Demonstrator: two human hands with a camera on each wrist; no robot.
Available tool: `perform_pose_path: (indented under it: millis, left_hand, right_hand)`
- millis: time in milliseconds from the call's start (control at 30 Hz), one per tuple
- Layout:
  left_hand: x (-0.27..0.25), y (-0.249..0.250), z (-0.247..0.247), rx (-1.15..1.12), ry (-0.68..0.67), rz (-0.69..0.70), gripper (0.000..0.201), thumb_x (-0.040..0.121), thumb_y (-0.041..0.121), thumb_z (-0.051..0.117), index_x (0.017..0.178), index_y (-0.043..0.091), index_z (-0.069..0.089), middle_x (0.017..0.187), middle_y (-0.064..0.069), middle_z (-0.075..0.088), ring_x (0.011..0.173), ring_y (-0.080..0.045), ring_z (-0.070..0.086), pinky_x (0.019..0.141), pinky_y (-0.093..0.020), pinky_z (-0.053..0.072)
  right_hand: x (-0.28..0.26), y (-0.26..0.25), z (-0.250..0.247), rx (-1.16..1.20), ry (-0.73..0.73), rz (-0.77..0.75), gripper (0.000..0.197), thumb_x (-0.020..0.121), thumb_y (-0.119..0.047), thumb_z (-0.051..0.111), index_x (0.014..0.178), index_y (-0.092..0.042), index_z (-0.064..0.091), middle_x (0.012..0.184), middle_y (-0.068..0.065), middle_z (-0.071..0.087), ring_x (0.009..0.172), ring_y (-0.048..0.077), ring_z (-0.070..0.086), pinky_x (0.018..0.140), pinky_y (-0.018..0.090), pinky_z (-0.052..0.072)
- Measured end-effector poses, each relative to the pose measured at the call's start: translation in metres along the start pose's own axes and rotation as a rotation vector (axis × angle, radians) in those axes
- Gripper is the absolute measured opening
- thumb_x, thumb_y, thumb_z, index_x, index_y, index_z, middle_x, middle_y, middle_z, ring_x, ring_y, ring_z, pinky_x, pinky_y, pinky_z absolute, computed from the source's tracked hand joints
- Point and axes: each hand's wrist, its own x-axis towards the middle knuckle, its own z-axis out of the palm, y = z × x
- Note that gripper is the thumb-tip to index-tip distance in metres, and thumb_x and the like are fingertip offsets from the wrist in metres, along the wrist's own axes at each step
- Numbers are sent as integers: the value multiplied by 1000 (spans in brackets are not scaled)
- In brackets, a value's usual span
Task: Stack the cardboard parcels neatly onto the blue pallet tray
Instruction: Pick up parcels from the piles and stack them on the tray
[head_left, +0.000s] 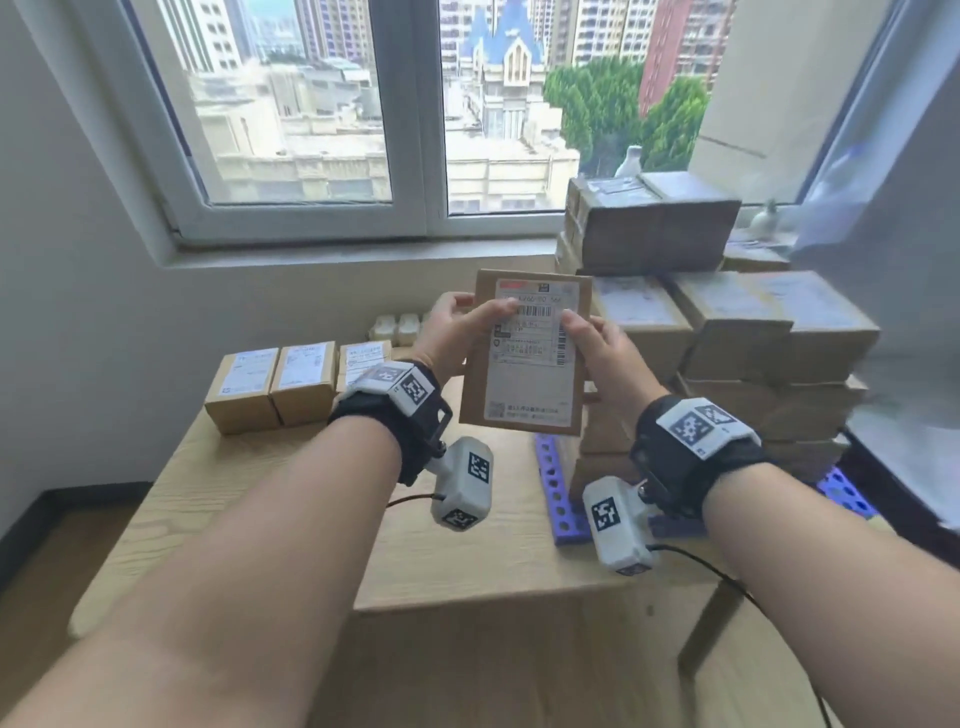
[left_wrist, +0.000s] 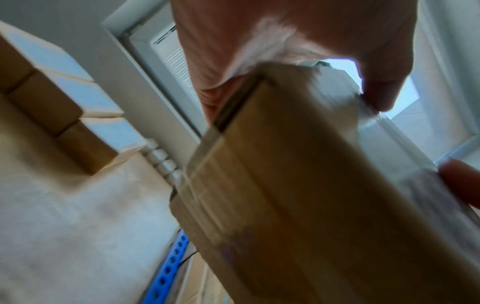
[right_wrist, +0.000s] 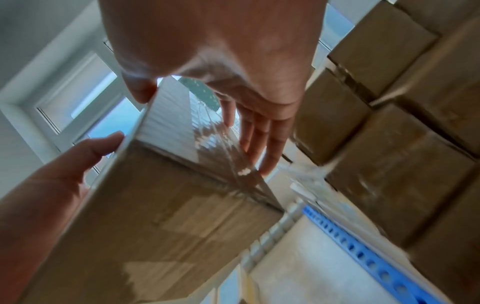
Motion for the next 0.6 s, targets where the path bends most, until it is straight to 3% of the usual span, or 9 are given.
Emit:
perform_pose_path:
  millis: [100, 200, 333, 433, 533, 600]
  left_hand:
    - [22, 39, 17, 18, -20, 77, 110, 49, 69, 78, 134, 6, 47, 114, -10, 70, 98, -24, 71, 70, -36, 60]
    - [40, 72, 46, 51, -21, 131, 106, 52, 72, 74, 133, 8, 50, 112, -7, 72, 99, -24, 71, 82, -46, 58]
    - [64, 108, 93, 79, -19, 177, 109, 52, 73, 70, 136, 8, 46, 111, -7, 71, 99, -22, 70, 77, -42, 59]
    - [84, 131, 133, 81, -7, 196, 109, 54, 73, 67, 136, 6, 45, 107, -6, 72, 95, -21, 71, 72, -37, 58]
    - [107, 151, 174, 64, 16, 223, 104, 53, 74, 65, 131, 7, 50, 107, -8, 71, 95, -22, 71, 68, -34, 57]
    - [125, 161, 202, 37, 22, 224, 105, 52, 77, 67, 128, 7, 53, 110, -9, 70, 98, -23, 69, 68, -35, 55]
  right_hand:
    - [20, -26, -34, 13, 20, -87, 82, 82, -68, 53, 142, -14, 39, 125, 3, 60, 106, 15, 59, 77, 34, 51]
    - [42, -44, -74, -6, 40, -166, 95, 71, -75, 52, 140, -12, 41, 126, 2, 60, 112, 16, 59, 86, 33, 48]
    - [82, -51, -134, -6, 20, -221, 118, 52, -93, 57, 135, -9, 49, 121, 7, 66, 105, 21, 66, 81, 38, 55]
    - [106, -55, -179, 7, -15, -264, 121, 51, -92, 59, 139, -11, 45, 119, 8, 68, 102, 21, 69, 84, 43, 58]
    - [111, -64, -220, 1, -4, -286, 109, 58, -80, 61, 142, -13, 39, 117, 9, 67, 98, 20, 70, 74, 38, 59]
    - [122, -62, -248, 27, -13, -284, 95, 67, -65, 60, 143, -14, 37, 117, 12, 66, 92, 19, 70, 62, 28, 58]
